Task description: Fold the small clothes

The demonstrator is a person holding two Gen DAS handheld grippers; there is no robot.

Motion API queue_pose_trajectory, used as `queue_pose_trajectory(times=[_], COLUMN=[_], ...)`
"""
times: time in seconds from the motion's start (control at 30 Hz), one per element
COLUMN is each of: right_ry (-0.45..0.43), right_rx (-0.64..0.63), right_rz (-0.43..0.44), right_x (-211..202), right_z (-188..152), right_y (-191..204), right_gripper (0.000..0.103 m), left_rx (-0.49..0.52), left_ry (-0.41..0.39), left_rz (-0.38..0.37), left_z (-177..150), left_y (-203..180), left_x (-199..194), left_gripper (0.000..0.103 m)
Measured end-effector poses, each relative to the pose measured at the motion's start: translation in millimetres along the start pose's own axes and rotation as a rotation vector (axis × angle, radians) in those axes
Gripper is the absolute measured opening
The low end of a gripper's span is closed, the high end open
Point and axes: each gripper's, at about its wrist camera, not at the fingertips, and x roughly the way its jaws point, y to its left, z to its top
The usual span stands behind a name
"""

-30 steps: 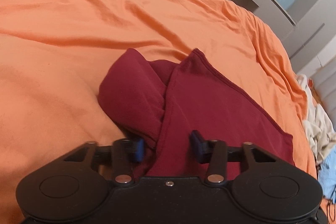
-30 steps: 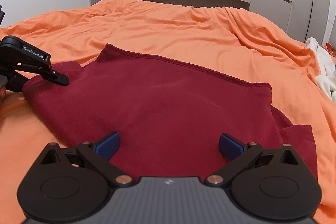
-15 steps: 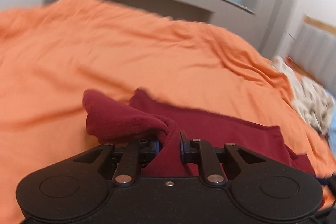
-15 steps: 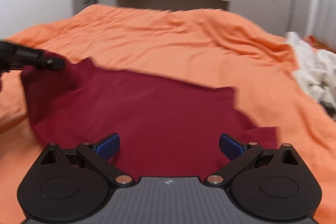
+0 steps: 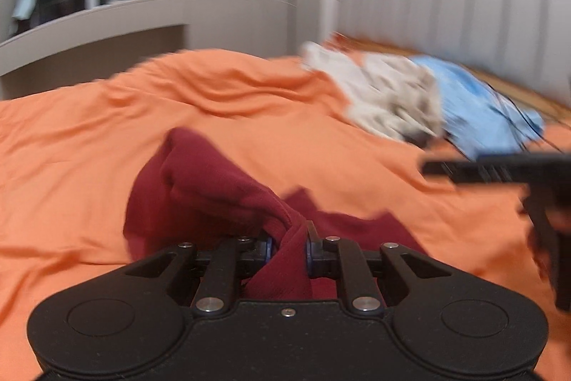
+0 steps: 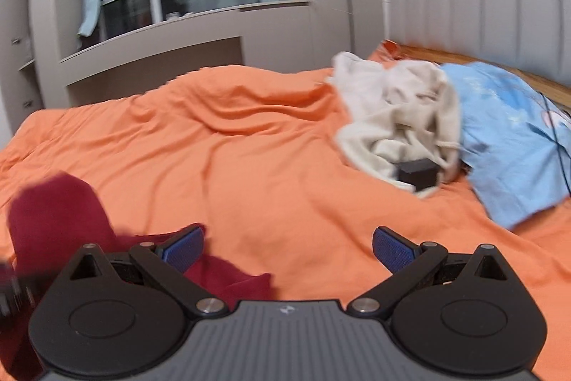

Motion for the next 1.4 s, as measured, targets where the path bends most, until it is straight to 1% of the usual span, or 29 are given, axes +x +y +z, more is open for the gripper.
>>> queue_pose_trajectory(times=[0.07, 0.17, 0.27, 0.37, 0.47, 0.5, 0.53, 0.6, 0.7, 0.77, 0.87, 0.93, 0.97, 1.0, 1.03, 1.07, 1.13, 1.17, 1.23, 1.27, 1.33, 1.4], right_ry=[0.008, 0.026, 0.043, 0.075, 0.109, 0.118, 0.128, 0.143, 0.165, 0.186, 0.21, 0.223, 0.231, 0.241, 0.253, 0.263, 0.28, 0.29, 0.305, 0.304, 0.272, 0.228], right_rx=[0.03, 0.06, 0.071, 0.086, 0.129, 0.143, 0.155, 0.171, 0.185, 0.195, 0.206, 0.212, 0.216, 0.221, 0.226, 0.232, 0.247, 0.264, 0.314, 0.332, 0.315, 0.287], right_rz=[-0.007, 0.001, 0.022, 0.055, 0.115, 0.135, 0.156, 0.194, 0.254, 0.277, 0.295, 0.308, 0.315, 0.319, 0.321, 0.32, 0.319, 0.322, 0.351, 0.362, 0.365, 0.36], right_x=[1.7, 5.1, 8.8, 12.5, 14.8, 16.0, 17.4, 20.6, 29.0, 35.6, 43.5, 48.2, 50.6, 53.5, 56.7, 59.6, 65.0, 67.8, 71.0, 70.0, 62.7, 51.4], right_z=[0.3, 0.5, -2.6, -6.0, -9.6, -10.9, -12.4, -15.3, -21.4, -25.7, -31.8, -34.9, -36.4, -37.7, -39.4, -41.5, -45.1, -46.4, -48.5, -48.3, -43.8, -35.8], right_y=[-11.6, -22.7, -22.9, -19.6, -16.9, -16.0, -15.0, -12.3, -6.0, -1.0, 4.4, 7.4, 8.7, 10.0, 10.6, 11.2, 11.1, 10.1, 6.2, 5.2, 6.5, 7.5], right_gripper=[0.103, 0.103, 0.103, 0.103, 0.103, 0.103, 0.103, 0.103, 0.102, 0.096, 0.086, 0.076, 0.073, 0.067, 0.061, 0.058, 0.042, 0.037, 0.015, 0.012, 0.007, 0.007], left_rx=[0.024, 0.022, 0.022, 0.003, 0.009, 0.005, 0.001, 0.002, 0.033, 0.056, 0.094, 0.099, 0.1, 0.101, 0.103, 0.105, 0.113, 0.114, 0.111, 0.106, 0.105, 0.115], left_ry=[0.031, 0.075, 0.094, 0.117, 0.116, 0.114, 0.11, 0.099, 0.077, 0.064, 0.059, 0.041, 0.033, 0.027, 0.022, 0.017, 0.013, 0.015, 0.021, 0.023, 0.019, 0.01], left_rz=[-0.038, -0.071, -0.07, -0.098, -0.092, -0.096, -0.1, -0.102, -0.089, -0.069, -0.023, 0.002, 0.007, 0.005, -0.002, -0.008, -0.017, -0.023, -0.035, -0.045, -0.045, -0.041], left_z=[-8.2, -25.8, -35.1, -43.6, -46.7, -47.0, -46.8, -47.2, -49.5, -52.9, -59.3, -61.3, -62.1, -62.6, -63.0, -63.5, -63.4, -63.1, -64.2, -63.9, -64.0, -62.9], left_y=[-20.3, -40.7, -49.5, -52.9, -53.4, -53.9, -54.2, -54.6, -58.6, -60.2, -61.8, -61.0, -60.8, -60.8, -61.1, -61.9, -63.8, -64.3, -65.9, -66.1, -68.5, -71.1], left_x=[11.1, 23.7, 31.4, 29.9, 25.5, 23.2, 20.5, 13.3, 0.6, -7.0, -13.8, -18.2, -20.1, -21.5, -22.6, -23.4, -22.5, -21.3, -19.6, -18.9, -18.8, -19.4], left_gripper=[0.017, 0.018, 0.023, 0.029, 0.041, 0.051, 0.062, 0.074, 0.081, 0.084, 0.084, 0.083, 0.082, 0.079, 0.073, 0.068, 0.047, 0.042, 0.023, 0.018, 0.014, 0.012])
